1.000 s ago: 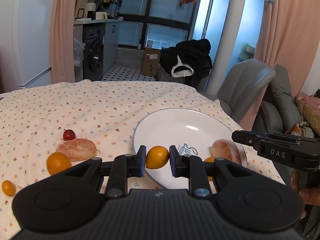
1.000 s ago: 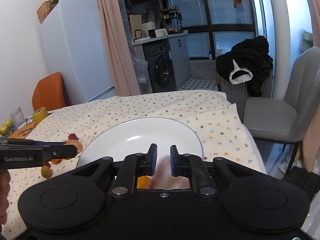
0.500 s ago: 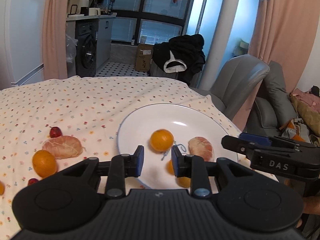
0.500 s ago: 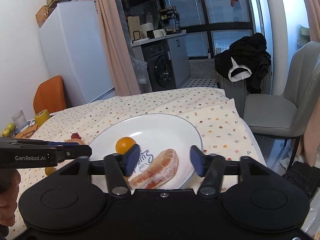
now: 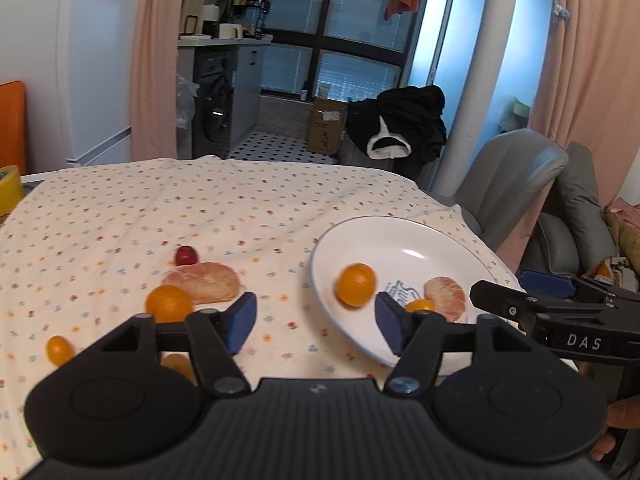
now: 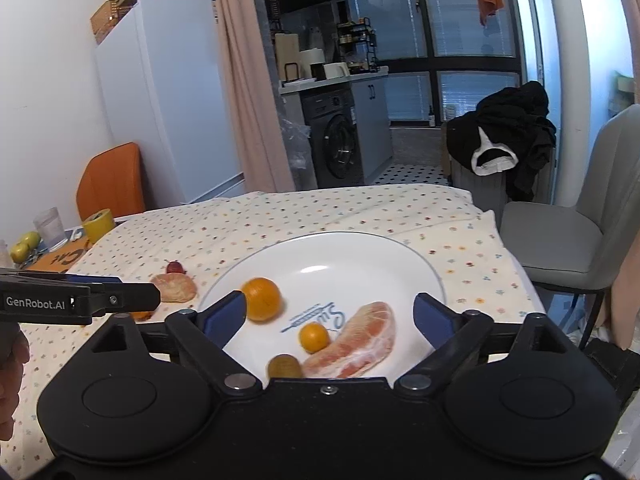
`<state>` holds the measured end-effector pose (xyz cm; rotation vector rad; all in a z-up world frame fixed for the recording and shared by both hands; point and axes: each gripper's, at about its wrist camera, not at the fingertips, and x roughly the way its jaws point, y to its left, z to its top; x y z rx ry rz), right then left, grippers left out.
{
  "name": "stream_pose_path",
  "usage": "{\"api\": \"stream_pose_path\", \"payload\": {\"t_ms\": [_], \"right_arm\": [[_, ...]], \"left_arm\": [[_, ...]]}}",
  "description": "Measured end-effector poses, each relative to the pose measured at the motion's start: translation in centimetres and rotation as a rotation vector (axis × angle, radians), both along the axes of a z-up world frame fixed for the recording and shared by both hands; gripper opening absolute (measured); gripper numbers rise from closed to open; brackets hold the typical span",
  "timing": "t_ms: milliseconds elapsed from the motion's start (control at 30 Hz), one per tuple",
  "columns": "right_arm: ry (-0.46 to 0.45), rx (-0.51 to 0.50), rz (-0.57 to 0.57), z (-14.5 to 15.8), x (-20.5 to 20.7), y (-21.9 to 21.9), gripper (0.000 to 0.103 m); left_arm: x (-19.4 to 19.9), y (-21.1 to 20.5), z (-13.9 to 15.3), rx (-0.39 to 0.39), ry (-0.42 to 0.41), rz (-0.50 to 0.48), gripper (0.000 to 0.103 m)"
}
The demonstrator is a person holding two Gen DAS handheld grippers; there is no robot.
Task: Organize fruits
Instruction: 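Open right tool to release the pomelo segment while left tool releases the citrus, then withdraw both tools from the plate toward the remaining fruits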
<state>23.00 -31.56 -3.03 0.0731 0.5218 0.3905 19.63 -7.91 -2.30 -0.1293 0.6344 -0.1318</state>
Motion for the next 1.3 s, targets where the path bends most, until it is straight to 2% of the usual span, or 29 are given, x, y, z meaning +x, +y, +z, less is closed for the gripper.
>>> {"api": "stream_pose_path", "payload": {"t_ms": [67,167,333,933,1300], "right_arm": [[0.0,-0.001,0.008,0.1,-0.2,0.5,0.095],[-0.002,0.006,0.023,0.2,-0.6,1.1,0.101],[-0.011,0.018,0.063,0.8,-1.2,2.1,0.103],[-0.019,-0.011,0.161,1.8,-2.4,7.0,0.103],[0.001,0.005,0.146,2.2,-2.1,8.7,0.103]], "left_arm": [[-0.4,0.6,0.2,0.007,-0.008,0.019,0.077],[-1.1,1.4,0.5,0.012,-0.027,0.037,0.084],[-2.2,2.8,1.1,0.016,-0.053,0.089,0.091],[-5.2,8.8,1.6,-0.02,-0.065,0.19,0.091],[-6.8,12.6,1.6,-0.063,-0.078,0.257,0.091]]}}
